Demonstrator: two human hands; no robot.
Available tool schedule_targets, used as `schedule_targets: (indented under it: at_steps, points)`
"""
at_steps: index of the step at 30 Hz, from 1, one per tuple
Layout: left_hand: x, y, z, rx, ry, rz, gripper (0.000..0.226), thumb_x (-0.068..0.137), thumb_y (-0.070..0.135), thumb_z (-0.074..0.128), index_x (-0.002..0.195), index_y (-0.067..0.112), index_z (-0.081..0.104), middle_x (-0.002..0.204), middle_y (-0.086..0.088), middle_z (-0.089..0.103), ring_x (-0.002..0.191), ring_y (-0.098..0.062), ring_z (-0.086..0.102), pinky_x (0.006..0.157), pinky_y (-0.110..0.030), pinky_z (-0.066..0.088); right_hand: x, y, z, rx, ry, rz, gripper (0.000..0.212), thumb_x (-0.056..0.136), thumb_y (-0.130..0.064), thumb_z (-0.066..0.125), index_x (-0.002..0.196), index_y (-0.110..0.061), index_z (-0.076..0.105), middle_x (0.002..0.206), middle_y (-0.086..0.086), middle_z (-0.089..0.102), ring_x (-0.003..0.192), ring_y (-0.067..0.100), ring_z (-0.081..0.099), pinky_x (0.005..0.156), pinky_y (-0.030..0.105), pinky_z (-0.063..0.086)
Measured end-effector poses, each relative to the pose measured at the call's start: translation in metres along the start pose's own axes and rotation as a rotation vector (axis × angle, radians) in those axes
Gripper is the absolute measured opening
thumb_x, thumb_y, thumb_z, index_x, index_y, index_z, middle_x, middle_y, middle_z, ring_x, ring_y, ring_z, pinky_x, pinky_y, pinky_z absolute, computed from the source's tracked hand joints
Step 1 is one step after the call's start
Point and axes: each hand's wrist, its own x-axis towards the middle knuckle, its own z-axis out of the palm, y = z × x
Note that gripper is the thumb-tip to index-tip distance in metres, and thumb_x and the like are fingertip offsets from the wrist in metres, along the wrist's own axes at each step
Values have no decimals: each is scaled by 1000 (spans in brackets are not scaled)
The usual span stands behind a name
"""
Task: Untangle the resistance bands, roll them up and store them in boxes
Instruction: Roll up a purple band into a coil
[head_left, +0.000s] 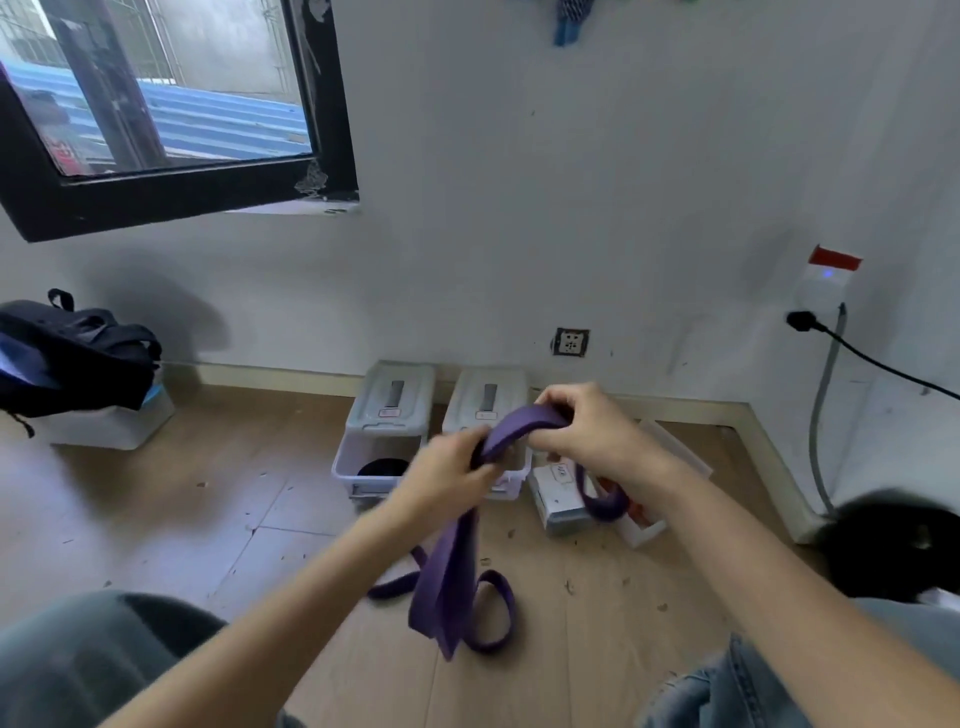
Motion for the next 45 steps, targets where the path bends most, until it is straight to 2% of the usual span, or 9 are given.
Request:
schedule_targets:
  at_steps: [7, 10, 15, 21, 26, 33, 36, 40, 45]
  points:
    - [-25, -47, 54, -375, -8, -317, 18, 91, 7, 48, 86, 21, 59, 77, 2, 64, 74, -9, 62, 72, -26, 54, 10, -21, -34, 485, 284, -166, 28, 78, 10, 58, 69, -16, 55, 47, -12, 48, 42, 3, 44, 45, 17, 39]
    - [14, -23, -19, -294, 263, -132, 20, 90, 2, 45, 85, 14, 60, 57, 6, 56, 52, -3, 54, 51, -14, 44, 7, 2, -47, 103, 80, 39, 19, 78, -12, 73, 85, -13, 56, 72, -5, 57, 63, 6, 54, 67, 26, 46]
    - [43, 48, -89, 337, 178, 221, 19, 86, 6, 53, 75, 21, 47, 63, 12, 47, 56, -9, 46, 50, -12, 34, 2, 8, -45, 315, -27, 36, 95, 55, -49, 83, 136, -32, 37, 130, -15, 50, 108, 2, 57, 91, 25, 48]
    - [32, 61, -76, 301, 94, 239, 24, 79, 3, 55, 95, 15, 40, 75, -4, 59, 64, -24, 51, 54, -28, 36, 16, -26, -2, 217, -66, -81, 14, 77, -9, 73, 84, -18, 65, 75, -4, 67, 72, 9, 65, 71, 18, 53]
    - [11, 25, -64, 53, 132, 126, 17, 85, -6, 51, 92, 10, 51, 75, -3, 56, 66, -23, 50, 59, -26, 35, 19, -24, 8, 331, -117, -112, 13, 80, -14, 70, 88, -22, 64, 75, -2, 63, 62, 2, 61, 61, 17, 53]
    - [19, 13, -105, -315, 430, -13, 34, 83, -14, 44, 87, 19, 46, 54, 7, 46, 37, 3, 40, 40, -8, 30, 0, 62, 24, -332, -315, 167, 25, 78, -8, 67, 70, -22, 48, 72, -3, 54, 63, 9, 52, 58, 19, 39]
    - [13, -6, -108, 14, 90, -70, 25, 85, 1, 61, 95, 15, 44, 72, 4, 50, 58, 0, 50, 56, -11, 40, 2, 68, 16, -112, -56, 192, 14, 78, -3, 66, 83, -9, 54, 75, 5, 56, 69, 18, 52, 65, 30, 38]
    - [2, -27, -75, 112, -482, -250, 96, 75, 29, 75, 147, 25, 11, 140, 9, 31, 132, -12, 32, 101, -21, 32, 20, 30, 8, -58, -102, 33, 35, 75, -8, 69, 101, -16, 48, 90, 5, 59, 76, 19, 57, 64, 23, 46]
    - [-5, -17, -37, -359, -369, -50, 44, 80, 24, 71, 120, 32, 53, 110, 18, 64, 100, 7, 57, 82, -7, 44, 20, 3, 17, 53, -257, -116, 41, 77, -3, 66, 100, -26, 42, 90, 11, 62, 73, 15, 56, 67, 28, 50]
